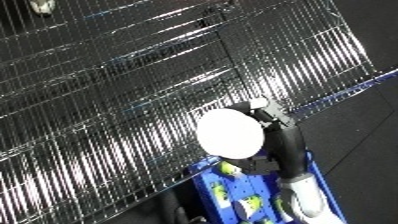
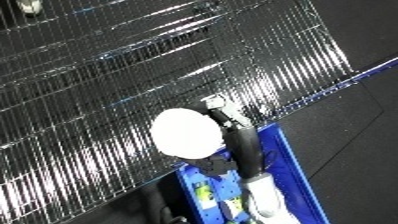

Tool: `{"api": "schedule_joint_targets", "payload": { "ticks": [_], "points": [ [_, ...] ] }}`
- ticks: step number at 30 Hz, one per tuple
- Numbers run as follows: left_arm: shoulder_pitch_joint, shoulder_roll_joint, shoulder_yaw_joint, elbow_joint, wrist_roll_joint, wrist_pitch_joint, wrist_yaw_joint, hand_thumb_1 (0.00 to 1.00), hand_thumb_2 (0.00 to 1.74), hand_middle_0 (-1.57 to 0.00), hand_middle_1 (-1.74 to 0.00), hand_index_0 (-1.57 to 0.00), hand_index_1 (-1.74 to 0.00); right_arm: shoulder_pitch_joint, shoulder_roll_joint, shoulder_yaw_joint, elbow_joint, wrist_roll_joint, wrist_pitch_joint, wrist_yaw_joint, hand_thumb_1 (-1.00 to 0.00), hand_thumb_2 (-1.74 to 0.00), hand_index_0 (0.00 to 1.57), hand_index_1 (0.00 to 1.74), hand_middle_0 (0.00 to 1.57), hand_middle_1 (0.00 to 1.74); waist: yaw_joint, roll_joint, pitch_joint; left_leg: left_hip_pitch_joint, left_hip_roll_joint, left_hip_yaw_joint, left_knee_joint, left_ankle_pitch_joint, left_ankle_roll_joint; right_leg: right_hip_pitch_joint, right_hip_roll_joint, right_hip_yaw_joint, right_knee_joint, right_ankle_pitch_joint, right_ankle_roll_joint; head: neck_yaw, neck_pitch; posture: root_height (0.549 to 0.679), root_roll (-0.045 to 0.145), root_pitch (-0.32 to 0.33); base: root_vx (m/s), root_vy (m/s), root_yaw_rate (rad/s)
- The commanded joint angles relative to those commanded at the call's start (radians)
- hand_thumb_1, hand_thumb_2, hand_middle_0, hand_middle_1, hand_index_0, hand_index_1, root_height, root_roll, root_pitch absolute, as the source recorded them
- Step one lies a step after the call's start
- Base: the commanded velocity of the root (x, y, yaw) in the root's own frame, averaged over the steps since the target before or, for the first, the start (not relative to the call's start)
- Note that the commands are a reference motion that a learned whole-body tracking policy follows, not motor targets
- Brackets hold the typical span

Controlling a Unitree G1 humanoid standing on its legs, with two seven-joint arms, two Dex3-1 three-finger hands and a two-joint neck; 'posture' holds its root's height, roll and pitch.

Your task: Pick up the object and place it into the box

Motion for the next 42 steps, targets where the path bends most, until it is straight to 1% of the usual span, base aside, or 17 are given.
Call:
{"api": "schedule_joint_targets", "payload": {
  "ticks": [5, 11, 13, 17, 18, 20, 23, 26, 28, 30, 35, 41, 42],
  "points": [
    [0.013, -0.002, 0.016, 0.003, 0.006, -0.004, -0.017, 1.0, 1.74, -1.57, -1.74, -1.57, -1.74, 0.073, 0.004, -0.04, -0.038, -0.018, -0.036, -0.06, -0.9, -1.57, 1.41, 1.57, 1.41, 1.57, -0.024, -0.002, -0.014, 0.023, 0.01, 0.012, -0.024, -0.001, -0.0042, 0.027, 0.0057, 0.015, -0.039, 0.007, 0.0032, 0.043, 0.025, 0.622, 0.054, 0.058, -0.042, -0.018, -0.193],
    [0.022, -0.006, 0.027, 0.007, 0.008, -0.014, -0.027, 1.0, 1.74, -1.57, -1.74, -1.57, -1.74, 0.15, -0.002, -0.086, -0.058, -0.025, -0.067, -0.121, -0.9, -1.57, 1.41, 1.57, 1.41, 1.57, -0.058, 0.0, -0.02, 0.049, 0.019, 0.031, -0.05, -0.002, -0.0058, 0.051, 0.0063, 0.032, -0.079, 0.018, 0.0041, 0.107, 0.049, 0.629, 0.059, 0.063, -0.047, 0.01, -0.191],
    [0.025, -0.008, 0.028, 0.01, 0.007, -0.02, -0.028, 1.0, 1.74, -1.57, -1.74, -1.57, -1.74, 0.165, -0.003, -0.095, -0.058, -0.024, -0.075, -0.129, -0.9, -1.57, 1.41, 1.57, 1.41, 1.57, -0.065, 0.002, -0.02, 0.054, 0.021, 0.036, -0.056, -0.001, -0.0066, 0.055, 0.0064, 0.037, -0.086, 0.021, 0.0044, 0.107, 0.049, 0.63, 0.061, 0.063, -0.026, 0.02, -0.115],
    [0.026, -0.009, 0.028, 0.013, 0.007, -0.022, -0.03, 1.0, 1.74, -1.57, -1.74, -1.57, -1.74, 0.17, -0.004, -0.098, -0.058, -0.023, -0.078, -0.131, -0.9, -1.57, 1.41, 1.57, 1.41, 1.57, -0.067, 0.003, -0.02, 0.056, 0.022, 0.038, -0.058, -0.001, -0.0068, 0.056, 0.0067, 0.038, -0.088, 0.022, 0.0045, 0.107, 0.049, 0.63, 0.062, 0.063, -0.004, 0.004, -0.018],
    [0.027, -0.01, 0.029, 0.015, 0.005, -0.025, -0.029, 1.0, 1.74, -1.57, -1.74, -1.57, -1.74, 0.176, -0.005, -0.103, -0.056, -0.019, -0.08, -0.132, -0.9, -1.57, 1.41, 1.57, 1.41, 1.57, -0.072, 0.005, -0.019, 0.059, 0.023, 0.041, -0.062, 0.0, -0.0073, 0.056, 0.0073, 0.041, -0.09, 0.022, 0.0044, 0.139, 0.057, 0.63, 0.062, 0.064, -0.027, 0.058, -0.137],
    [0.032, -0.018, 0.032, 0.026, -0.003, -0.04, -0.029, 1.0, 1.74, -1.57, -1.74, -1.57, -1.74, 0.208, -0.012, -0.124, -0.043, -0.01, -0.089, -0.14, -0.9, -1.57, 1.41, 1.57, 1.41, 1.57, -0.095, 0.015, -0.016, 0.069, 0.026, 0.052, -0.077, 0.004, -0.009, 0.055, 0.0098, 0.051, -0.095, 0.021, 0.0037, 0.155, 0.071, 0.631, 0.066, 0.067, -0.054, 0.124, -0.261],
    [0.046, -0.038, 0.037, 0.051, -0.019, -0.078, -0.032, 1.0, 1.74, -1.57, -1.74, -1.57, -1.74, 0.291, -0.018, -0.165, 0.009, 0.027, -0.128, -0.146, -0.9, -1.57, 1.41, 1.57, 1.41, 1.57, -0.148, 0.037, -0.007, 0.09, 0.03, 0.076, -0.105, 0.012, -0.0119, 0.051, 0.0154, 0.075, -0.108, 0.021, 0.0016, 0.163, 0.077, 0.632, 0.076, 0.073, -0.082, 0.178, -0.347],
    [0.048, -0.05, 0.033, 0.065, -0.024, -0.1, -0.031, 1.0, 1.74, -1.57, -1.74, -1.57, -1.74, 0.334, -0.015, -0.178, 0.055, 0.058, -0.168, -0.129, -0.75, -1.3, 1.18, 1.3, 1.18, 1.3, -0.175, 0.048, 0.002, 0.098, 0.032, 0.088, -0.111, 0.011, -0.0125, 0.047, 0.0173, 0.086, -0.116, 0.023, 0.0006, 0.17, 0.082, 0.632, 0.082, 0.076, -0.049, 0.086, -0.165],
    [0.042, -0.055, 0.028, 0.073, -0.025, -0.109, -0.025, 1.0, 1.74, -1.57, -1.74, -1.57, -1.74, 0.343, -0.014, -0.179, 0.076, 0.07, -0.184, -0.112, -0.65, -1.13, 1.02, 1.13, 1.02, 1.13, -0.186, 0.051, 0.006, 0.1, 0.034, 0.093, -0.111, 0.01, -0.0126, 0.044, 0.0179, 0.089, -0.117, 0.024, 0.0006, 0.177, 0.084, 0.632, 0.084, 0.077, -0.036, 0.048, -0.101],
    [0.033, -0.059, 0.022, 0.082, -0.025, -0.115, -0.018, 1.0, 1.74, -1.57, -1.74, -1.57, -1.74, 0.347, -0.015, -0.178, 0.095, 0.078, -0.195, -0.097, -0.55, -0.96, 0.86, 0.96, 0.86, 0.96, -0.194, 0.053, 0.009, 0.1, 0.035, 0.097, -0.109, 0.008, -0.0128, 0.041, 0.0187, 0.092, -0.117, 0.025, 0.0002, 0.187, 0.085, 0.632, 0.086, 0.077, -0.025, 0.035, -0.077],
    [0.016, -0.07, 0.012, 0.1, -0.019, -0.122, -0.01, 1.0, 1.74, -1.57, -1.74, -1.57, -1.74, 0.344, -0.018, -0.173, 0.135, 0.096, -0.214, -0.076, -0.3, -0.52, 0.47, 0.52, 0.47, 0.52, -0.203, 0.057, 0.01, 0.099, 0.035, 0.104, -0.107, 0.007, -0.0143, 0.037, 0.0197, 0.095, -0.115, 0.024, -0.001, 0.198, 0.085, 0.631, 0.089, 0.079, -0.009, 0.018, -0.035],
    [0.01, -0.075, 0.007, 0.104, -0.016, -0.124, -0.004, 1.0, 1.74, -1.57, -1.74, -1.57, -1.74, 0.337, -0.017, -0.172, 0.144, 0.097, -0.215, -0.071, 0.0, 0.0, 0.0, 0.0, 0.0, 0.0, -0.203, 0.059, 0.01, 0.101, 0.033, 0.104, -0.108, 0.007, -0.0148, 0.038, 0.0204, 0.095, -0.115, 0.023, -0.002, 0.21, 0.078, 0.631, 0.09, 0.079, 0.0, 0.004, 0.001],
    [0.008, -0.076, 0.004, 0.105, -0.014, -0.125, -0.002, 1.0, 1.74, -1.57, -1.74, -1.57, -1.74, 0.335, -0.016, -0.17, 0.146, 0.094, -0.215, -0.071, 0.0, 0.0, 0.0, 0.0, 0.0, 0.0, -0.202, 0.06, 0.01, 0.101, 0.032, 0.103, -0.109, 0.008, -0.0151, 0.038, 0.0206, 0.095, -0.114, 0.022, -0.0026, 0.21, 0.077, 0.631, 0.09, 0.079, 0.006, 0.008, 0.019]
  ]
}}
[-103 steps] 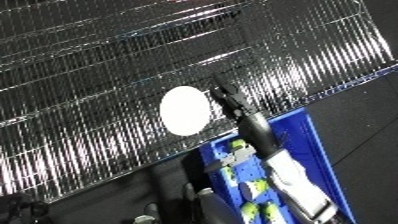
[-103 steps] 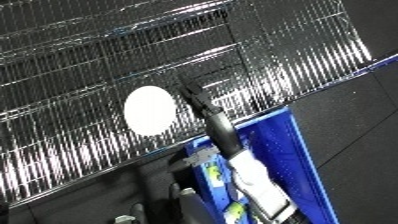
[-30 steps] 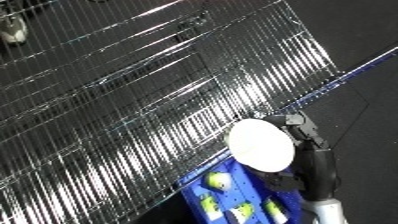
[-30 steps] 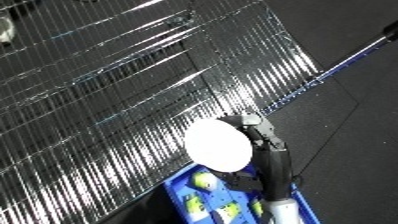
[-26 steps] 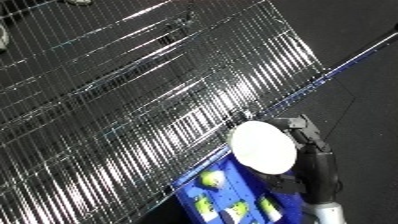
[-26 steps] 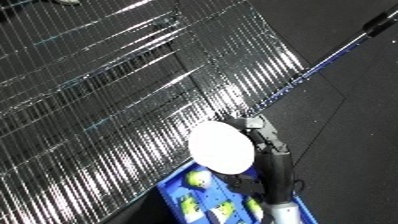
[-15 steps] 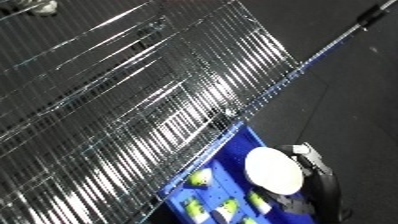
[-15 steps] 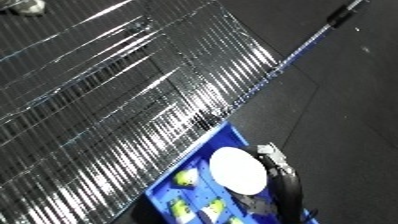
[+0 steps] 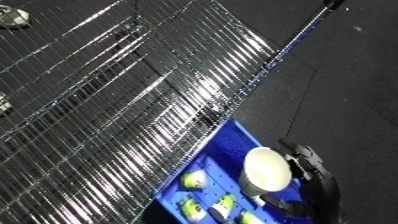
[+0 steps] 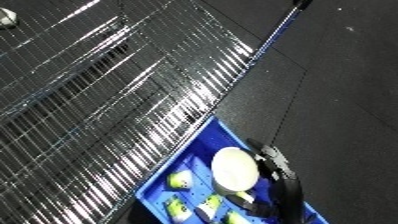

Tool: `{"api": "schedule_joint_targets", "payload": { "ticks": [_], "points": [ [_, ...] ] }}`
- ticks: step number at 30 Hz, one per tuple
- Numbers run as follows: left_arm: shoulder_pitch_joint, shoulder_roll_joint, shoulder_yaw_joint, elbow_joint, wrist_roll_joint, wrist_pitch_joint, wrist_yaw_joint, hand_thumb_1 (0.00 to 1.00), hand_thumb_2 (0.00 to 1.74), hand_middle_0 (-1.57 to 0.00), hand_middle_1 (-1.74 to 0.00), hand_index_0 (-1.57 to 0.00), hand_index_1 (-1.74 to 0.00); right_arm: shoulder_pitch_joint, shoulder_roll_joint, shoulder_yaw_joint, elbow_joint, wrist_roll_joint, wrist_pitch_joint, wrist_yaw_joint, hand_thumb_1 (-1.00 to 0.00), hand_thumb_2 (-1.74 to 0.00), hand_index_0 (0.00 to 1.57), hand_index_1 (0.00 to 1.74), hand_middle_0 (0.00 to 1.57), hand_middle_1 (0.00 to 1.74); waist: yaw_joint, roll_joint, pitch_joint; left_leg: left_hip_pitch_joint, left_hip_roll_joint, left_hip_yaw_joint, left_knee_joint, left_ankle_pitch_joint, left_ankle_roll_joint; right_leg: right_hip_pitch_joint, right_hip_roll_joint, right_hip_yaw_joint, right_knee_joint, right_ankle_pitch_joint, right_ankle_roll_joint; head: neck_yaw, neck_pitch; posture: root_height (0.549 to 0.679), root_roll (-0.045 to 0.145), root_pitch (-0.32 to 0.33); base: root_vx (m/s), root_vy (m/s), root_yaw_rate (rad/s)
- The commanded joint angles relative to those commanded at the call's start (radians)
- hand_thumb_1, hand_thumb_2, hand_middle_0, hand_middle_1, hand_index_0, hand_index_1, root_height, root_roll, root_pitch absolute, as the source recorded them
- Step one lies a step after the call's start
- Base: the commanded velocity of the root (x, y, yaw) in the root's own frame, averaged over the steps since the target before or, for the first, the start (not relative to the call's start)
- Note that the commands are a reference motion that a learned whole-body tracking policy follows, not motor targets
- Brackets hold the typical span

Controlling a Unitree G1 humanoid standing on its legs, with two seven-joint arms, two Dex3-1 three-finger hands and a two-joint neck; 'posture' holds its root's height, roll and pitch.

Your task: Pick up the object and place it into the box

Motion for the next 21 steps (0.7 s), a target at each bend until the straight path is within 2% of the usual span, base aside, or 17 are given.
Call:
{"api": "schedule_joint_targets", "payload": {
  "ticks": [6, 12, 21],
  "points": [
    [-0.01, -0.008, -0.009, 0.013, 0.003, -0.003, 0.004, 1.0, 1.74, -1.57, -1.74, -1.57, -1.74, -0.019, 0.007, 0.02, 0.004, -0.026, 0.021, -0.018, 0.0, 0.0, 0.0, 0.0, 0.0, 0.0, 0.013, 0.002, 0.0, -0.002, -0.007, -0.01, -0.013, 0.01, -0.0029, -0.003, 0.0011, -0.003, 0.003, -0.001, -0.0027, 0.002, -0.009, 0.631, 0.091, 0.083, 0.004, -0.002, 0.053],
    [-0.009, -0.009, -0.007, 0.016, 0.001, -0.007, 0.005, 1.0, 1.74, -1.57, -1.74, -1.57, -1.74, -0.02, 0.011, 0.025, 0.002, -0.016, 0.038, -0.008, 0.0, 0.0, 0.0, 0.0, 0.0, 0.0, 0.019, 0.0, 0.0, -0.003, -0.009, -0.014, -0.018, 0.016, -0.0055, -0.001, 0.0, -0.007, -0.001, 0.001, -0.0037, -0.007, -0.01, 0.632, 0.092, 0.084, 0.004, -0.003, 0.031],
    [-0.008, -0.006, -0.006, 0.014, -0.006, -0.004, 0.006, 1.0, 1.74, -1.57, -1.74, -1.57, -1.74, -0.023, 0.01, 0.031, -0.001, -0.017, 0.048, 0.011, 0.0, 0.0, 0.0, 0.0, 0.0, 0.0, 0.023, -0.003, 0.0, -0.005, -0.01, -0.019, -0.015, 0.018, -0.0067, 0.002, -0.0007, -0.01, 0.002, 0.0, -0.0052, -0.01, -0.012, 0.632, 0.091, 0.081, 0.004, -0.003, 0.013]
  ]
}}
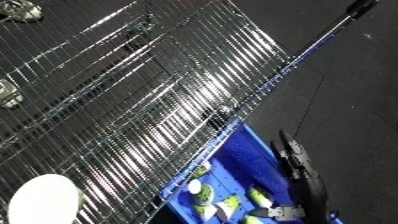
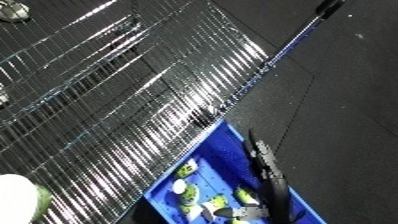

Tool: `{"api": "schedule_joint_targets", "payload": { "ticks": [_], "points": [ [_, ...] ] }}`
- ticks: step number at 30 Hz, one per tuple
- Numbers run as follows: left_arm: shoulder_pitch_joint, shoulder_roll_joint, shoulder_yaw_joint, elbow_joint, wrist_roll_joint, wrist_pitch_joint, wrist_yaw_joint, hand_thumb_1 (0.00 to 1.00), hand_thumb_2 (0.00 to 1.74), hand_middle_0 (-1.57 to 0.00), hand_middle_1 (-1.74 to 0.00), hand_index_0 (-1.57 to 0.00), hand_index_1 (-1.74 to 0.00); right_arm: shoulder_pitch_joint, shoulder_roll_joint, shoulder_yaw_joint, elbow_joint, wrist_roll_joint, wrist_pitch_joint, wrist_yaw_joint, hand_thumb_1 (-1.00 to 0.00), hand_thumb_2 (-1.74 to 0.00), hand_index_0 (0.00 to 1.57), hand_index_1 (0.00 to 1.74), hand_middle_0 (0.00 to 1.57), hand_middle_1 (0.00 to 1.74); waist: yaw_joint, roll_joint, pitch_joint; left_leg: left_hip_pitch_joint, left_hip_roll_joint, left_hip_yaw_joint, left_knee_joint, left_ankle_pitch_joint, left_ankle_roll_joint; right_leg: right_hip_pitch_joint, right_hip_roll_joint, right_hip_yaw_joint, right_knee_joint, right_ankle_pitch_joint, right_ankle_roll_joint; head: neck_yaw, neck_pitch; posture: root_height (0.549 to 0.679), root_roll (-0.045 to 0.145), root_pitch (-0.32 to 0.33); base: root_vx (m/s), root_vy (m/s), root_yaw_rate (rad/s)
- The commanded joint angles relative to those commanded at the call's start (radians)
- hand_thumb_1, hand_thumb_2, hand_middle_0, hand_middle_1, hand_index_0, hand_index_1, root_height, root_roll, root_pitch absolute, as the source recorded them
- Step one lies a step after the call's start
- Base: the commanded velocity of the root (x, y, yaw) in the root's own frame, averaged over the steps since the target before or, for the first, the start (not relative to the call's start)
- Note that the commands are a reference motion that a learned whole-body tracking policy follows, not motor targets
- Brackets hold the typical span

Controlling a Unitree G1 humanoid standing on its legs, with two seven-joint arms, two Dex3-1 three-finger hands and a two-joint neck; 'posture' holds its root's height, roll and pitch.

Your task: Pick up the object and place it into the box

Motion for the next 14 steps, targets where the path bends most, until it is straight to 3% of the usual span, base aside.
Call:
{"api": "schedule_joint_targets", "payload": {
  "ticks": [5, 7, 10, 14],
  "points": [
    [-0.003, 0.001, -0.005, -0.001, 0.002, 0.005, 0.0, 1.0, 1.74, -1.57, -1.74, -1.57, -1.74, -0.01, -0.003, 0.009, -0.014, -0.013, 0.006, 0.003, 0.0, 0.0, 0.0, 0.0, 0.0, 0.0, 0.008, -0.004, 0.0, 0.0, -0.001, -0.006, 0.001, 0.001, 0.0, 0.004, -0.0001, -0.003, 0.0, 0.0, -0.0003, -0.038, -0.015, 0.632, 0.09, 0.078, 0.003, -0.019, 0.033],
    [-0.014, 0.0, -0.02, 0.004, 0.01, 0.02, -0.002, 1.0, 1.74, -1.57, -1.74, -1.57, -1.74, -0.047, -0.014, 0.032, -0.049, -0.035, 0.032, 0.022, 0.0, 0.0, 0.0, 0.0, 0.0, 0.0, 0.033, -0.013, -0.007, -0.001, -0.007, -0.023, 0.006, 0.004, -0.0017, 0.016, -0.0054, -0.014, -0.002, 0.001, -0.0011, -0.133, -0.068, 0.633, 0.089, 0.068, 0.025, -0.152, 0.286],
    [-0.043, 0.001, -0.036, 0.021, 0.027, 0.052, -0.009, 1.0, 1.74, -1.57, -1.74, -1.57, -1.74, -0.133, -0.022, 0.079, -0.097, -0.071, 0.104, 0.068, 0.0, 0.0, 0.0, 0.0, 0.0, 0.0, 0.082, -0.033, -0.018, -0.009, -0.014, -0.052, 0.027, 0.007, -0.0052, 0.033, -0.0157, -0.036, 0.002, 0.001, -0.0039, -0.199, -0.099, 0.633, 0.085, 0.05, 0.051, -0.196, 0.339],
    [-0.057, 0.006, -0.028, 0.032, 0.037, 0.076, -0.017, 1.0, 1.74, -1.57, -1.74, -1.57, -1.74, -0.178, -0.008, 0.105, -0.111, -0.091, 0.152, 0.093, 0.0, 0.0, 0.0, 0.0, 0.0, 0.0, 0.11, -0.05, -0.022, -0.015, -0.017, -0.069, 0.041, 0.009, -0.0064, 0.043, -0.0192, -0.05, 0.015, -0.005, -0.0064, -0.245, -0.126, 0.631, 0.081, 0.038, 0.049, -0.09, 0.156]
  ]
}}
